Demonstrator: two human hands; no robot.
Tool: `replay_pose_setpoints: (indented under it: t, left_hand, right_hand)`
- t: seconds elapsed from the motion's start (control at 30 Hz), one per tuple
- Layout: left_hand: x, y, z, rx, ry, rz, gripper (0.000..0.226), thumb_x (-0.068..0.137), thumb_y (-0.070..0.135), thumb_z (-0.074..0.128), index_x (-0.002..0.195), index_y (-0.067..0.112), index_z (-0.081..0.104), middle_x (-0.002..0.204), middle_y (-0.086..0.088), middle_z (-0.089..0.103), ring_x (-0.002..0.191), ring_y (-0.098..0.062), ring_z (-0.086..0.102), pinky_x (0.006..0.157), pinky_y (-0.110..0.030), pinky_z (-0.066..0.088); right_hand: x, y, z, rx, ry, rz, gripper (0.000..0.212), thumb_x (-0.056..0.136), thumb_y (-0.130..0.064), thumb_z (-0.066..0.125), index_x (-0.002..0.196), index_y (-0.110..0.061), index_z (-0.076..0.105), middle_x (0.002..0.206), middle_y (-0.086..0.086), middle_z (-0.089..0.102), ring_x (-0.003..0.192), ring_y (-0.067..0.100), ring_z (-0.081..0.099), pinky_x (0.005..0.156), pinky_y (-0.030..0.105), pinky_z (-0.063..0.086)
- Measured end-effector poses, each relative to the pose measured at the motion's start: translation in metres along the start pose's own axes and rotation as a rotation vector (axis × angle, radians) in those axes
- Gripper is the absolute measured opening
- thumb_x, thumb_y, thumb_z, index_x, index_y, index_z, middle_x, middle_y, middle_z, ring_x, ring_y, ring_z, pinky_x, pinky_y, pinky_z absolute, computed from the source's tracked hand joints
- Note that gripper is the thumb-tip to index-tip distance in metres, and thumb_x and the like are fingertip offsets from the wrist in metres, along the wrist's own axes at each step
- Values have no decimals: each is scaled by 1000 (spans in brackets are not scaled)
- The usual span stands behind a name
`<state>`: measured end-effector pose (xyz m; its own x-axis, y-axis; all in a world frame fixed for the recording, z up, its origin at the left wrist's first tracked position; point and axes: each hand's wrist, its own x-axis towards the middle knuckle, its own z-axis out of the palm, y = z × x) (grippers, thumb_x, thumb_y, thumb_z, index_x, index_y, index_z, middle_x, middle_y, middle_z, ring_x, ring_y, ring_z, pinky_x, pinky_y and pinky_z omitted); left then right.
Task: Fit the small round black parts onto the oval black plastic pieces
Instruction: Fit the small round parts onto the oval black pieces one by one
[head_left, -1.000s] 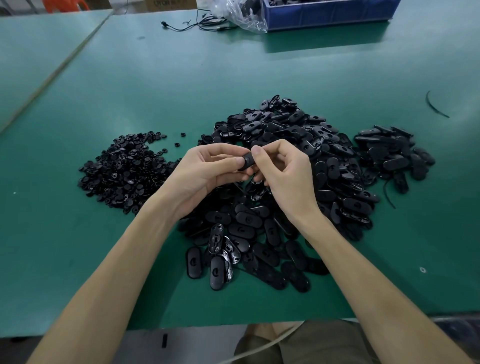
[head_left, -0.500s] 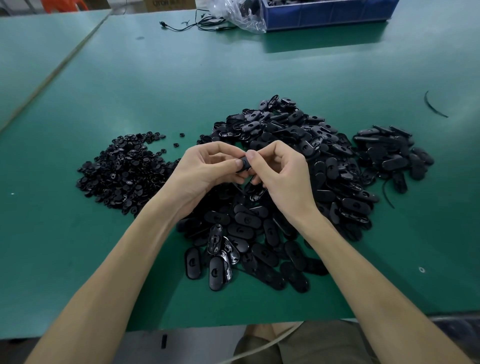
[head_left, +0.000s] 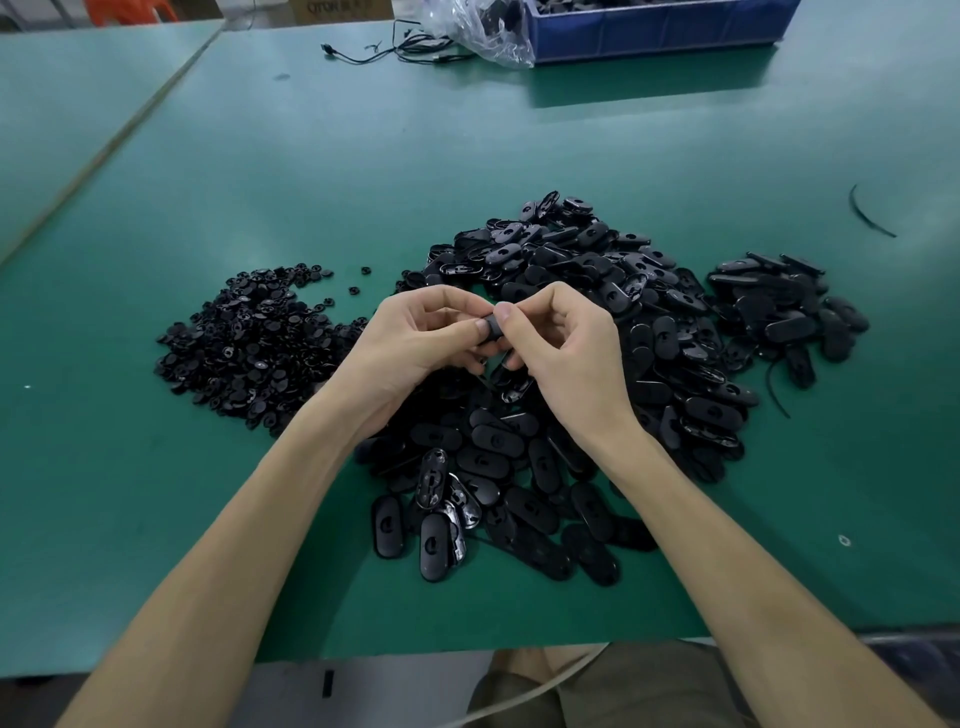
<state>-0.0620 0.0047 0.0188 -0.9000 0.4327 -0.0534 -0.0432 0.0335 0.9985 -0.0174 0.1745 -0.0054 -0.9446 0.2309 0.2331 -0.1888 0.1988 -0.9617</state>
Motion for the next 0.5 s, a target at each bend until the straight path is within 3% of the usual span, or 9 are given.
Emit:
replay_pose_setpoints:
  t: [0.13,0.33,0.5]
  left_hand:
    - [1,-3,0,35,-23,-4,10,100,5,64,106,0,71,89,-9,74,83,-18,69,74,-28,59]
    - [2,-1,6,43,83,48,7,99,8,66,102,2,69,85,-17,70,71,-20,67,60,-30,56]
    - [10,13,15,254,205,165,5,97,7,69,100,4,71,76,-5,69,65,-10,64,59,-24,54]
  right_hand:
    - [0,-1,0,19,10,0,18,99,-29,72,85,-19,67,75,-3,76,63,13,70,62,23,50]
    - [3,1,1,16,12,-10,15,106,-29,62,97,-20,70,76,-6,73,61,11,68,59,18,47]
    - [4,6,4,-87,-27,-15,8,105,-23,62,106,-20,70,84,-8,75,76,6,72,70,21,56]
